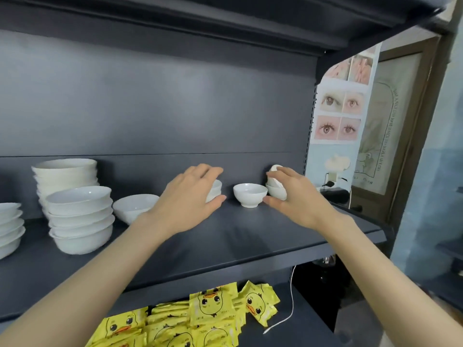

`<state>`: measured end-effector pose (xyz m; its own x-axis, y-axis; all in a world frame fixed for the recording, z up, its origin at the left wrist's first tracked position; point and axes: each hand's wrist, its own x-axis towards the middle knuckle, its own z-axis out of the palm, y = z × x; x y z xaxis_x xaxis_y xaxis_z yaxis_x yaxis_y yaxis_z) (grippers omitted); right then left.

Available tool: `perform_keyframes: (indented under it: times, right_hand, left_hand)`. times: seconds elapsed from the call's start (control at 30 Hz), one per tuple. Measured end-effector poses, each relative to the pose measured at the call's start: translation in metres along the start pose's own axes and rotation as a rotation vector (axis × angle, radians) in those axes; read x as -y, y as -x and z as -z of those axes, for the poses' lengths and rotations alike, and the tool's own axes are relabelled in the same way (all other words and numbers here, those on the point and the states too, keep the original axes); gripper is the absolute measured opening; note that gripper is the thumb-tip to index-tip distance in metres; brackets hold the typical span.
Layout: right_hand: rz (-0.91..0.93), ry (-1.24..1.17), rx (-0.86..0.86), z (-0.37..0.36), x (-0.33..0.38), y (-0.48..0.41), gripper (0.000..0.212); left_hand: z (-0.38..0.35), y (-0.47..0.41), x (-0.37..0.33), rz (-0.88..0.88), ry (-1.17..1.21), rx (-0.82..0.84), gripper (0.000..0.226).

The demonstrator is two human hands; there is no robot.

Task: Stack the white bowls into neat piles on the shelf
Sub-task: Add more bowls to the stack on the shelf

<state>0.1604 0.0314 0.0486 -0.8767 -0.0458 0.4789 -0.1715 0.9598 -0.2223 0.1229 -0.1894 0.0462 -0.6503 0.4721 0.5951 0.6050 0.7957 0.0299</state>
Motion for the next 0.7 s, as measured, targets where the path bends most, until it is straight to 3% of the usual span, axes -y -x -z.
perform_keyframes:
  times: [0.33, 0.7]
  right_hand:
    - [-0.083, 0.020, 0.073, -0.027, -0.130, -0.081, 0.058]
    - [-0.096, -0.101, 0.127, -0.067, -0.261, -0.167, 0.051]
  left_hand:
    - [-0.111, -0.124, -0.023, -0.071, 0.094, 0.003, 0.055]
    - [-0.227, -0.229, -0.037, 0.105, 0.271, 0.181, 0.060]
